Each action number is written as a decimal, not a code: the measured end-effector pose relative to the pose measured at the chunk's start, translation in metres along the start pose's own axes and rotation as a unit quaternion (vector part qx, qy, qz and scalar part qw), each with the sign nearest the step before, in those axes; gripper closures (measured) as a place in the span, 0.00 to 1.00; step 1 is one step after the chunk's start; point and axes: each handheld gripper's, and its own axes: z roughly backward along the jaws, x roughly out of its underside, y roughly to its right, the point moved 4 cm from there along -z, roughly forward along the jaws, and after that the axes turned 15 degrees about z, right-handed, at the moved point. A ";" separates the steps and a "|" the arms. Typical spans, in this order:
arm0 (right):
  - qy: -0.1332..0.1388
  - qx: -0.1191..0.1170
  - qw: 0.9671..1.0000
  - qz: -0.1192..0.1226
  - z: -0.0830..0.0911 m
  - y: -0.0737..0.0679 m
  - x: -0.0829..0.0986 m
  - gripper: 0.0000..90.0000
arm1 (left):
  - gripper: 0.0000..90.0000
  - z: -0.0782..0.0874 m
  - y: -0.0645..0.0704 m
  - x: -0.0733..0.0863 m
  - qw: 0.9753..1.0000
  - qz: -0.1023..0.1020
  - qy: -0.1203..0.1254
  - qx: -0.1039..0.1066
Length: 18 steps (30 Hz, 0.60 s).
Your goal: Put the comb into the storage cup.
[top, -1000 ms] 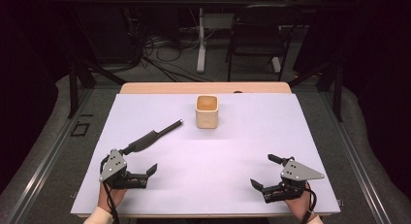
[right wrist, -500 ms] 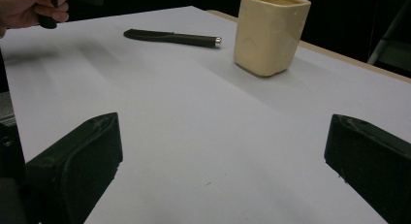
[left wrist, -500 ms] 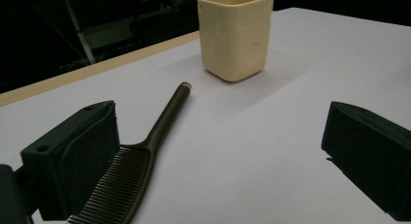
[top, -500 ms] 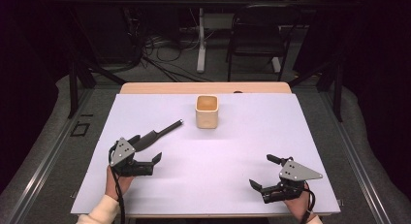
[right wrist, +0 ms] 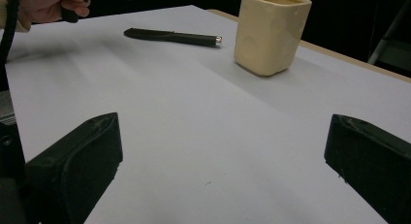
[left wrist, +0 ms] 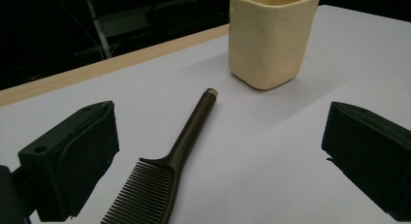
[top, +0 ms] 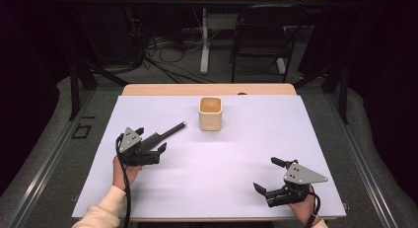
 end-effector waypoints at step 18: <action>-0.001 0.001 1.000 -0.005 -0.001 0.001 0.001 0.00 | 0.00 -0.037 -0.014 -0.018 0.999 0.027 -0.028 -0.029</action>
